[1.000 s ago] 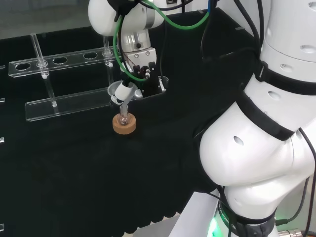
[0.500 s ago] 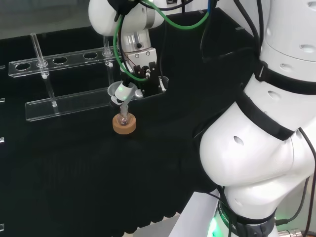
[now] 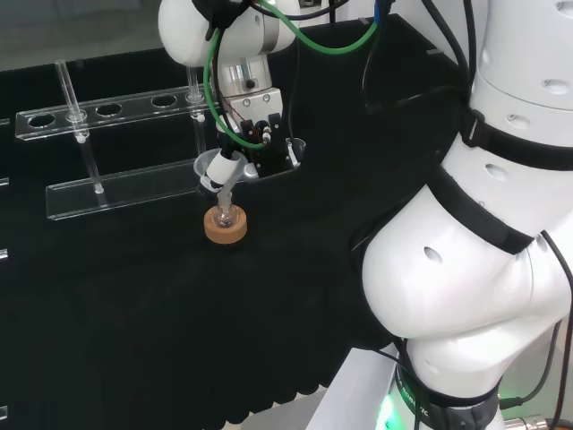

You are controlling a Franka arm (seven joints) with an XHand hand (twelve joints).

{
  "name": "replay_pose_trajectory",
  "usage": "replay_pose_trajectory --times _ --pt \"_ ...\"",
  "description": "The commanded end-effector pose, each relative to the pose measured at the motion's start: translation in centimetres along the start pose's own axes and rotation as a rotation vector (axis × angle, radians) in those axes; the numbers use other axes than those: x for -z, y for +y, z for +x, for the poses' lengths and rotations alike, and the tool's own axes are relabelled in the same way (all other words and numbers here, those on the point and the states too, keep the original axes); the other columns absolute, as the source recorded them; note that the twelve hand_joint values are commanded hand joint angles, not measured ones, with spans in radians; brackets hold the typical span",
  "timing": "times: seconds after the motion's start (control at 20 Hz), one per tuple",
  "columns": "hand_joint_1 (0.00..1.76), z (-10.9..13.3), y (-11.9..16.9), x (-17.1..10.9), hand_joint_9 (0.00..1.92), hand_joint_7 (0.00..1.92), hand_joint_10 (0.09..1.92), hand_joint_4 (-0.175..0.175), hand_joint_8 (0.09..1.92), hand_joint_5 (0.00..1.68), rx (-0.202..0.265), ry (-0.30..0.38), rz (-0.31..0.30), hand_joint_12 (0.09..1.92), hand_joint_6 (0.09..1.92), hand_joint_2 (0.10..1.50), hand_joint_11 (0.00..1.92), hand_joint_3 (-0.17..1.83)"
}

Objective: Place the funnel on the round-bottom flask.

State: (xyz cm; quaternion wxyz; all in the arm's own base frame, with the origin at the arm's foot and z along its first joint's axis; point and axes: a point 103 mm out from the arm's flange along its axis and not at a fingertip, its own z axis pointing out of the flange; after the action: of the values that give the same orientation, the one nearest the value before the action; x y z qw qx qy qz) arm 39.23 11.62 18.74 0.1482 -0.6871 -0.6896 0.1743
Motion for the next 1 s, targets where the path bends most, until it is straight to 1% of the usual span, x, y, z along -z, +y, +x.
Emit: replay_pose_trajectory --times 0.05,0.25,0.4,0.85,1.0 --pt "0.76 0.05 -0.02 -0.04 0.87 0.51 0.47 -0.055 0.75 0.56 0.004 0.000 0.005 1.24 0.75 0.73 0.70 0.59" --pt "0.75 0.29 0.10 -0.20 0.82 0.45 0.50 -0.063 0.75 0.47 0.018 -0.002 0.029 1.25 0.69 0.71 0.66 0.59" --pt "0.74 0.50 0.12 -0.28 0.75 0.38 0.55 -0.070 0.77 0.42 0.018 -0.010 0.032 1.27 0.59 0.70 0.63 0.59" --pt "0.72 0.45 0.04 -0.21 0.68 0.33 0.59 -0.072 0.76 0.41 0.025 -0.006 0.050 1.29 0.49 0.68 0.58 0.57" --pt "0.69 0.41 0.05 -0.19 0.63 0.28 0.61 -0.074 0.75 0.39 0.034 -0.008 0.071 1.30 0.41 0.67 0.55 0.55"
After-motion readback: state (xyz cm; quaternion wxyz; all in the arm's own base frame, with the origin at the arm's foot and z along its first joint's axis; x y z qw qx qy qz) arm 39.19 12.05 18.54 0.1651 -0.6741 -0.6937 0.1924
